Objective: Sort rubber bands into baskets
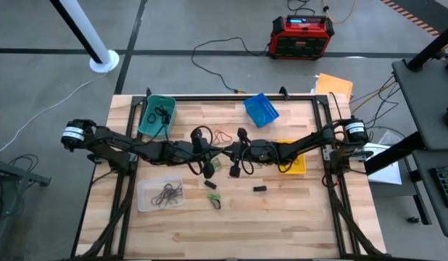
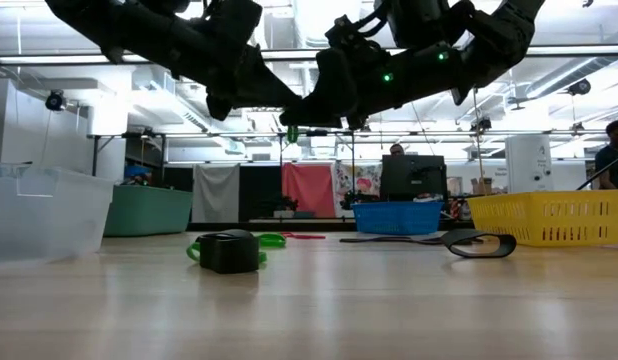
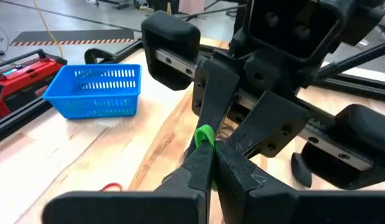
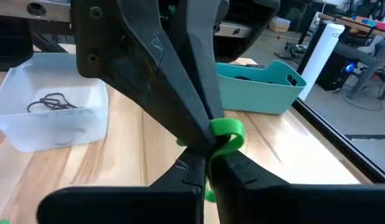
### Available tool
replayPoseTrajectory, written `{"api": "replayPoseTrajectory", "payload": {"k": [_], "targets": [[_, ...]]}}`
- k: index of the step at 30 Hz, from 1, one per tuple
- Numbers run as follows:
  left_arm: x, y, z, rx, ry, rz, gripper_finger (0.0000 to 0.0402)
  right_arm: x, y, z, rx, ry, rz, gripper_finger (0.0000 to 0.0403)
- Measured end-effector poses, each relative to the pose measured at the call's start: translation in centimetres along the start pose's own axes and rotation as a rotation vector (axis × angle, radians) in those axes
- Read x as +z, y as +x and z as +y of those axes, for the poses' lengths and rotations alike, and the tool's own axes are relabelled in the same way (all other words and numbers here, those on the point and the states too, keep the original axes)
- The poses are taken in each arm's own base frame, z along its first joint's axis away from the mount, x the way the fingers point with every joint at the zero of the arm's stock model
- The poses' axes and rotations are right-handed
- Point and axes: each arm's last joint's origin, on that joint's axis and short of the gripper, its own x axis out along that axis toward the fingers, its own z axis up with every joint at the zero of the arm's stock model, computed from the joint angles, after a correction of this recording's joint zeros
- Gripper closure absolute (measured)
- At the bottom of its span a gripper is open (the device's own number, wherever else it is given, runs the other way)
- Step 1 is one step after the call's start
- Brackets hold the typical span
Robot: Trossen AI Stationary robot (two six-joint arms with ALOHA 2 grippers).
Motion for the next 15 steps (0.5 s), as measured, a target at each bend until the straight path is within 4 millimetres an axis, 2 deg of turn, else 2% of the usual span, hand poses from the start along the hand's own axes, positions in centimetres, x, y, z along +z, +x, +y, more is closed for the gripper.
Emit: {"api": "replayPoseTrajectory", "payload": {"k": [5,12,15], "targets": [[-0.05,0.00,0.02,0.005,0.004,0.004,0.0373,-0.17,-0.01,0.02,0.003,0.008,0.018,0.0394],[-0.10,0.01,0.08,0.013,0.040,0.009,0.0306,-0.60,-0.01,0.00,0.008,0.033,0.061,0.0394],[-0.07,-0.02,0.09,0.013,0.066,0.009,0.0282,-0.82,0.26,-0.38,0.000,0.064,0.140,0.0394]]}}
